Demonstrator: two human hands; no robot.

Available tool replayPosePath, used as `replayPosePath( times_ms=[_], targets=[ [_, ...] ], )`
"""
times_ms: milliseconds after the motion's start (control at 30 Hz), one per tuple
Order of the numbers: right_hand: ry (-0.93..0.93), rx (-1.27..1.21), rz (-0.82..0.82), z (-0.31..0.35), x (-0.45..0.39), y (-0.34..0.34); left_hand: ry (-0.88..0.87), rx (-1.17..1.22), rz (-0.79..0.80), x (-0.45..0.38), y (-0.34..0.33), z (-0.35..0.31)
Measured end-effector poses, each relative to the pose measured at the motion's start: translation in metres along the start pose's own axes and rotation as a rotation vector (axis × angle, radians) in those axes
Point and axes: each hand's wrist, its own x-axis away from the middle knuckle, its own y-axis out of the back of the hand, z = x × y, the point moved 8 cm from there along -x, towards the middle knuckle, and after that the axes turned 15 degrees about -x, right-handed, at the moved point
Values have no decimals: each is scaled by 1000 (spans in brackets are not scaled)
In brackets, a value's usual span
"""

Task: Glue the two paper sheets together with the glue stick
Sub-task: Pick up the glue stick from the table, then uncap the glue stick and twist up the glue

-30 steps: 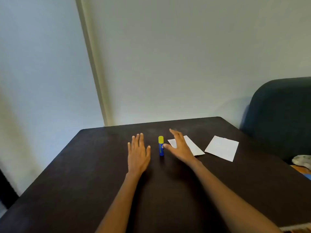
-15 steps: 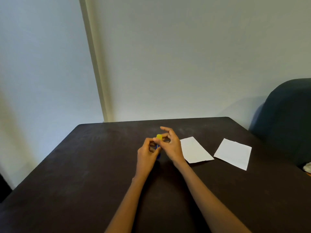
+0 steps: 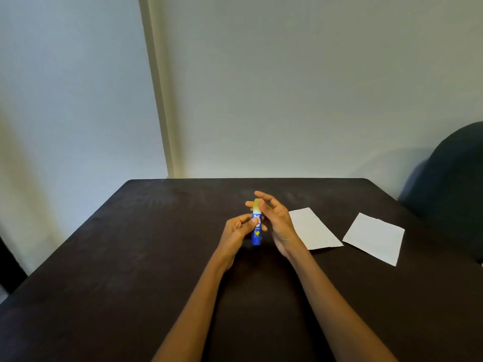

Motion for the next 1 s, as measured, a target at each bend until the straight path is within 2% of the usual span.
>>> replayPosePath(
  times_ms=[100,200,400,567,1000],
  targets=[
    [20,-132,-155,8,-10,12,31,45,-30,-2,2,1],
    [12,-147,-218,13,-20,18,53,62,-235,-2,21,5],
    [-43,367,-185,-7,-30,12,47,-62,-453,1,40,8],
    [-13,724,-90,-20,-34,0,19,-139,-452,1,41,7],
    [36,1000,-36,-26,-30,3,45,-171,-460,-2,42,9]
  ],
)
